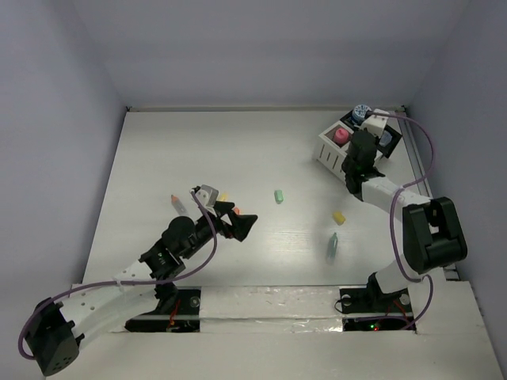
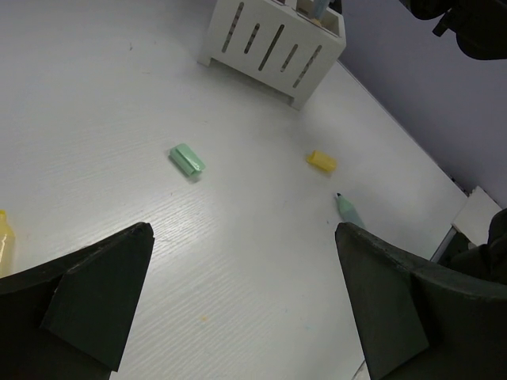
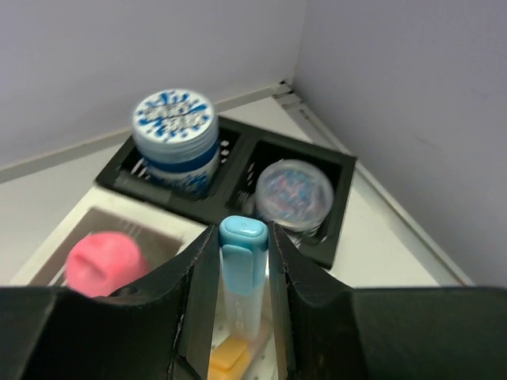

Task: Sort the stationery into containers
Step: Place the pen in the storage box.

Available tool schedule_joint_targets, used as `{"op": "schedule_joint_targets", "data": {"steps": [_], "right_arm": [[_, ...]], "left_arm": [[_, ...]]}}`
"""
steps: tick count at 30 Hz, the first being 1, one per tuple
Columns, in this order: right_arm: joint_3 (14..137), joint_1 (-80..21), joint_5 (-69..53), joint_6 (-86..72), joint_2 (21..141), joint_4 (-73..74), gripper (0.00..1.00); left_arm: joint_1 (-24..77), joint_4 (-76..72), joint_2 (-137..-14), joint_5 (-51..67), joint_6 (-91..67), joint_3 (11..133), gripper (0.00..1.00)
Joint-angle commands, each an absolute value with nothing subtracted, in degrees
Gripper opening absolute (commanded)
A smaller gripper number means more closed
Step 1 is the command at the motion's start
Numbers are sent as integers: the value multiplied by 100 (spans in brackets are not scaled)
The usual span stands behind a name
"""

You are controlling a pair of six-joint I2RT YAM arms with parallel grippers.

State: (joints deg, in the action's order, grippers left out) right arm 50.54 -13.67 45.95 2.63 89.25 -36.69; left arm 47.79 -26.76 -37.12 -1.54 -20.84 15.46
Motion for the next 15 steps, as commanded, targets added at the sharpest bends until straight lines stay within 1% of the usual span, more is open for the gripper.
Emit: {"op": "schedule_joint_targets", "data": {"steps": [1, 5, 6, 8, 9, 13, 14, 15], "right_arm": [[4957, -1564, 4667, 18, 8605, -3675, 34], [4913, -1626, 4606, -369, 8246, -3305, 44], [4896, -1626, 4553, -421, 8148, -3070, 51], [4922, -1626, 4553, -632, 7912, -2744, 52], [4904, -1626, 4561, -685, 7841, -2533, 56], [4861, -1626, 4395, -1131, 7437, -1751, 58], [4834, -1626, 4090, -1299, 7305, -1540, 58], [4834, -1626, 3896, -1501, 7034, -903, 59]], "left_arm": [[4781, -2953, -3744, -114, -2030, 1573, 99], [4781, -2944, -3674, -140, -2030, 1556, 99], [4781, -2944, -3656, -132, -2039, 1556, 99], [4781, -2953, -3647, -114, -2048, 1547, 99], [4781, -2962, -3647, -106, -2048, 1547, 99], [4781, -2971, -3683, -79, -2057, 1564, 99], [4781, -2971, -3683, -79, -2065, 1564, 99], [4781, -2971, -3683, -79, -2065, 1556, 99]]}}
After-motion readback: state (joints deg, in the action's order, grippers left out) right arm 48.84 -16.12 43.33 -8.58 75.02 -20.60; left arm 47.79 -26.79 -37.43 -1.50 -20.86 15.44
